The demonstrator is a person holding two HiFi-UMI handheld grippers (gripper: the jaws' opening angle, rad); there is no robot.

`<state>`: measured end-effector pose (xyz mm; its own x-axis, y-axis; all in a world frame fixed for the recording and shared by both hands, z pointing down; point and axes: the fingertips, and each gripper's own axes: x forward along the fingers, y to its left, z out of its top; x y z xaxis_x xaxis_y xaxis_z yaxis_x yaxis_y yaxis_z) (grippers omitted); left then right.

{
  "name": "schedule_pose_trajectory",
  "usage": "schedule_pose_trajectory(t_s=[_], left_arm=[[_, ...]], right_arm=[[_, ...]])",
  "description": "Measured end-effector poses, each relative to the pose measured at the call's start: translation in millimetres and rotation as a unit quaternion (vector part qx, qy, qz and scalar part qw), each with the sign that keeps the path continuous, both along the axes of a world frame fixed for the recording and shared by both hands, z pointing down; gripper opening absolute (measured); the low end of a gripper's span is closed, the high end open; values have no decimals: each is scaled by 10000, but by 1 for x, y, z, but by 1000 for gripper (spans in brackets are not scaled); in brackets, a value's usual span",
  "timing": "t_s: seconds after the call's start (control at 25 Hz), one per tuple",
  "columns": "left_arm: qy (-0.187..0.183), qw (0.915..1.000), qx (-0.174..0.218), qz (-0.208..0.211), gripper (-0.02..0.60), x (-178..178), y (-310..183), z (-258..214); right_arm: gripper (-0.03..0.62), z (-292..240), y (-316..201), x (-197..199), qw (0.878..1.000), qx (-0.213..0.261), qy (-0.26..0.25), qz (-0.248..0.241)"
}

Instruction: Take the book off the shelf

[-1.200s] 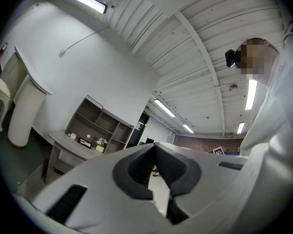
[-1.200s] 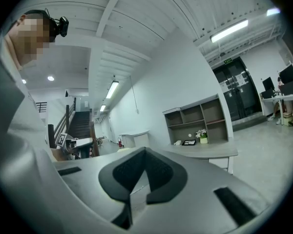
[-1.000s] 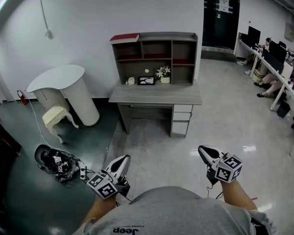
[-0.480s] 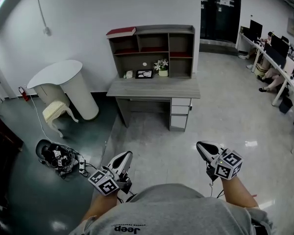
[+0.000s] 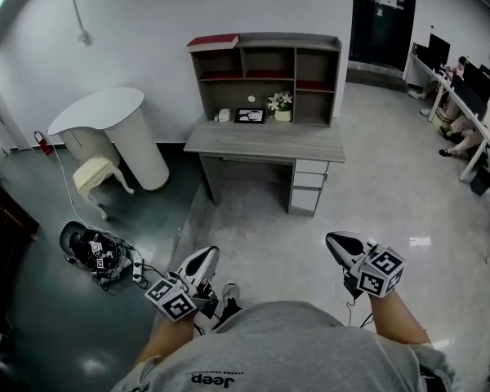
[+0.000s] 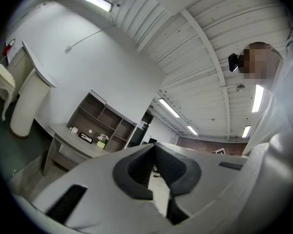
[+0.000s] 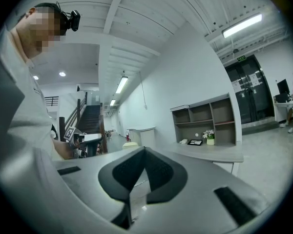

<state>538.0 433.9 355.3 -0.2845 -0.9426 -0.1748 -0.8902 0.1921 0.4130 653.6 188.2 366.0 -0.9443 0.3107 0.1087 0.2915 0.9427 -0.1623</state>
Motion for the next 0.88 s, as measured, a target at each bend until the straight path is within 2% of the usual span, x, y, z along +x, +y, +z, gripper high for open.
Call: schedule_pose_trajectory(t_s=[0.32, 0.64, 0.88], left_arm=[[62, 9998, 99, 178, 15, -87, 4, 7], [-73, 9991, 224, 343, 15, -207, 27, -6], [31, 9990, 276, 339, 15, -291, 61, -7]], right_arm=[[9, 1, 7, -83, 9998, 171, 1, 126], [9, -8, 37, -204, 9996, 199, 49, 193], [9, -20, 72, -299, 9996, 227, 118, 121]])
